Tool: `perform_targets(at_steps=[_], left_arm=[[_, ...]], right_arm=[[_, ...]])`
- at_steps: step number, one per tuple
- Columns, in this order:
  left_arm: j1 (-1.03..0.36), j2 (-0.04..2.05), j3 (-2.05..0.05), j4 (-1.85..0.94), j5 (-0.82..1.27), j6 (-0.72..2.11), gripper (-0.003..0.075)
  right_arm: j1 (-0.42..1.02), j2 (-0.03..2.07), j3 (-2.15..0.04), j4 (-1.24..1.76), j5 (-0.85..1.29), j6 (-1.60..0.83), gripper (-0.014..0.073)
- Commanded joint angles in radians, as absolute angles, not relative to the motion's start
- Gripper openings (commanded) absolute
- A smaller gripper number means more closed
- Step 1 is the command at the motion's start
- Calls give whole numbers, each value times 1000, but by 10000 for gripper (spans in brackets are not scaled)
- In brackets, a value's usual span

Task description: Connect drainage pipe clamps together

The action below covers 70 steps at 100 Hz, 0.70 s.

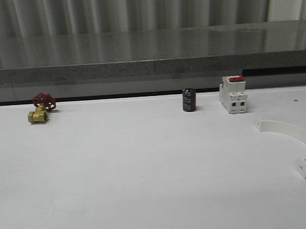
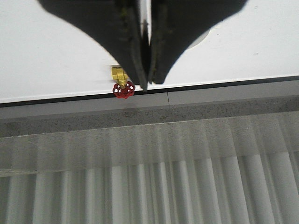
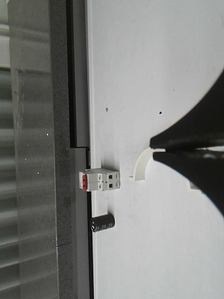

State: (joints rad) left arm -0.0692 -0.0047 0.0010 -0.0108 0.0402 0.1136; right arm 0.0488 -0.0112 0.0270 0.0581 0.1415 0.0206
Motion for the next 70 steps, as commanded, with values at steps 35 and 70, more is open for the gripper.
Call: perform_targets(at_steps=[35, 70], left_arm=[[-77, -32, 35, -19, -50, 104, -21], [-75, 135, -294, -149, 225, 104, -21]], right_arm=[[49, -30, 11, 54, 62, 15, -68], [49, -30, 11, 54, 62, 15, -68]])
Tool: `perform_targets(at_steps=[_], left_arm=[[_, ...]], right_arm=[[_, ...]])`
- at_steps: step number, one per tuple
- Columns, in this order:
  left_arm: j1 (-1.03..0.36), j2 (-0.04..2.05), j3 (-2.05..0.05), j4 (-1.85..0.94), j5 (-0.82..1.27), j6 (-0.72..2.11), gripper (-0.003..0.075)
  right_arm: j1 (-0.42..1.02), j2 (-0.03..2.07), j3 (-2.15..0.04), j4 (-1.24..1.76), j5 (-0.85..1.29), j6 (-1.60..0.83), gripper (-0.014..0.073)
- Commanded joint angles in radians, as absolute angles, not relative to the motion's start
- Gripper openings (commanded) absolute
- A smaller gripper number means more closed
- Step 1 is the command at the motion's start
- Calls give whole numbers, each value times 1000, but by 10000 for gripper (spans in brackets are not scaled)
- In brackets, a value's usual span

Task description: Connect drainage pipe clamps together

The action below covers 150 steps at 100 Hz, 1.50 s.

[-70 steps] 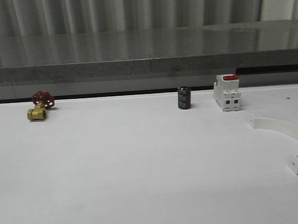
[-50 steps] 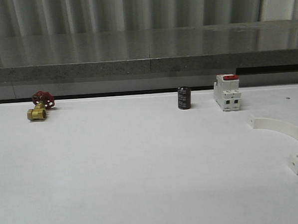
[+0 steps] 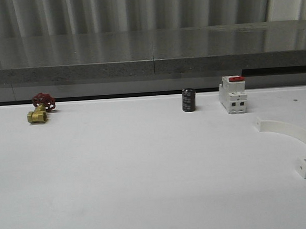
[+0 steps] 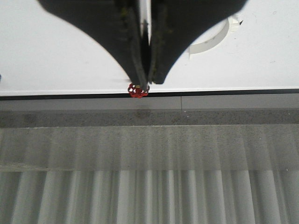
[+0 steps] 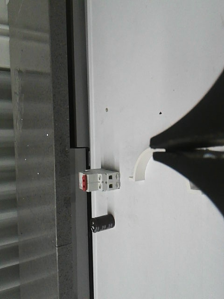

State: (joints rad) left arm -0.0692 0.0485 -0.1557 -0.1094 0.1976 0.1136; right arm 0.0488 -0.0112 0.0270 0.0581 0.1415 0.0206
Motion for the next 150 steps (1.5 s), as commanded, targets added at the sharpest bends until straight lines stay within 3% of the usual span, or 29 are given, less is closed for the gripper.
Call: perform_targets(at_steps=[1, 33, 61, 98, 110, 117, 129, 134, 139, 150], left_arm=[[-75, 152, -314, -149, 245, 104, -21], [-75, 558, -736, -116, 700, 104, -21], [-75, 715, -775, -114, 732, 104, -21], [-75, 730, -775, -112, 748, 104, -13], [-75, 730, -775, -104, 776, 104, 113], [-75, 730, -775, -104, 788, 104, 251], [-75, 730, -775, -104, 786, 104, 554], [-75, 730, -775, -104, 788, 104, 629], [-75, 730, -775, -102, 795, 104, 662], [-72, 748, -775, -93, 795, 104, 657]], right_arm=[[49, -30, 11, 54, 62, 15, -68], [49, -30, 11, 54, 62, 15, -68], [49, -30, 11, 54, 62, 15, -68], [49, -30, 11, 54, 62, 15, -68], [49, -30, 11, 54, 62, 15, -68], [49, -30, 11, 54, 62, 15, -68], [49, -30, 11, 54, 62, 15, -68], [49, -30, 11, 54, 62, 15, -68], [49, -30, 11, 54, 62, 15, -68], [49, -30, 11, 54, 62, 15, -68]])
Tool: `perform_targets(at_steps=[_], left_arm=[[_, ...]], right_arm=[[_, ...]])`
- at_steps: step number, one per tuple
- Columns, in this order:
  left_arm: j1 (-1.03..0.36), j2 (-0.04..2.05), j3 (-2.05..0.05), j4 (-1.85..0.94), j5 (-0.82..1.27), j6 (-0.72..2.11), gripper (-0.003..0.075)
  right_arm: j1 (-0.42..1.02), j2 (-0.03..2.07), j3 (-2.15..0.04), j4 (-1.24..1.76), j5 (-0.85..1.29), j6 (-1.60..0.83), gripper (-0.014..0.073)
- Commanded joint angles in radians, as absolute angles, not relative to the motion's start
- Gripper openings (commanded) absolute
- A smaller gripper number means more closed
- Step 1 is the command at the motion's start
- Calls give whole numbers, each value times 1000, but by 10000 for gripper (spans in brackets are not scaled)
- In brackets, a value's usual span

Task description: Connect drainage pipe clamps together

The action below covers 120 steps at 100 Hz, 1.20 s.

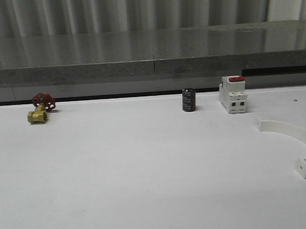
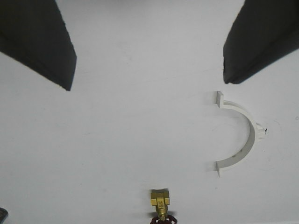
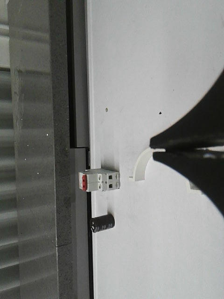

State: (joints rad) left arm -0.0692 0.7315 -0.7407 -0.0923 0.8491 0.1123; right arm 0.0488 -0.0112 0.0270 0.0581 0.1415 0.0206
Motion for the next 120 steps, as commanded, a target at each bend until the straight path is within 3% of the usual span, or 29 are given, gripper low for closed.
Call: perform_targets(at_steps=[1, 51, 82, 120], left_arm=[[-72, 750, -775, -93, 795, 104, 657], [199, 1261, -988, -100, 764, 169, 657], [239, 1640, -1263, -95, 842, 274, 657], [239, 1895, -1413, -74, 838, 289, 657]], right_arm=[[49, -30, 11, 54, 62, 15, -68], [49, -30, 11, 54, 62, 15, -68], [49, -30, 11, 54, 62, 15, -68], [49, -30, 11, 54, 62, 15, -68]])
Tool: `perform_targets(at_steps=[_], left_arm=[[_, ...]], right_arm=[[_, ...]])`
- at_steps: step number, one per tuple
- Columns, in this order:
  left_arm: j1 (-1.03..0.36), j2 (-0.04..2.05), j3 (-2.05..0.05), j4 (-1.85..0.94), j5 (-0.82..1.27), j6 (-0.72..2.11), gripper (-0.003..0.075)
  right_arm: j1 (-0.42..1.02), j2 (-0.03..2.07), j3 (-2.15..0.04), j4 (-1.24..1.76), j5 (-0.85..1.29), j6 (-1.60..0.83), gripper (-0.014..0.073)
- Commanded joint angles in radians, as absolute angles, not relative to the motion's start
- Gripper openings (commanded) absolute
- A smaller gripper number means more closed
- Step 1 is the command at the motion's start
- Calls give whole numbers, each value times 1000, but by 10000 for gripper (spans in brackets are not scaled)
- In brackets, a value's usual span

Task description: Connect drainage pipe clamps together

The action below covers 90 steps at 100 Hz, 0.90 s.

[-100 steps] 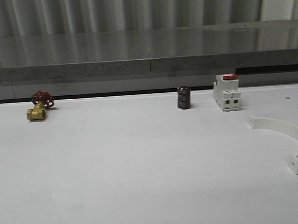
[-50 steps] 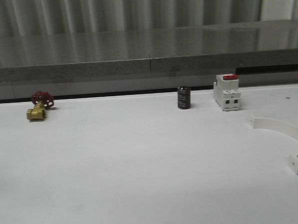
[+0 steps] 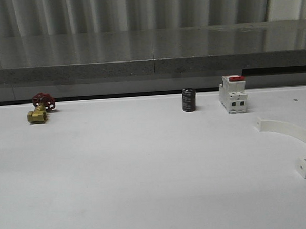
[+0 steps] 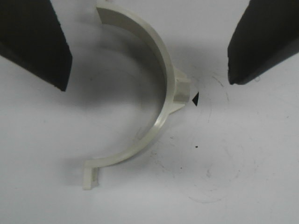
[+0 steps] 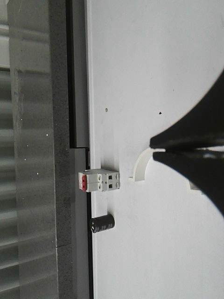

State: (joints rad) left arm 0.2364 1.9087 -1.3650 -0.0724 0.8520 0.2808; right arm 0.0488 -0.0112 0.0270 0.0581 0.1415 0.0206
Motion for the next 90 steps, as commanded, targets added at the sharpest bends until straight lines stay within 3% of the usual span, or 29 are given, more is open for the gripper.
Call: perform_targets(at_steps=[1, 90], left_arm=[[239, 1897, -1416, -74, 838, 289, 657], [271, 1982, -1416, -67, 813, 289, 657]], right_arm=[[49, -30, 11, 54, 62, 15, -68], [49, -30, 11, 54, 62, 15, -68]])
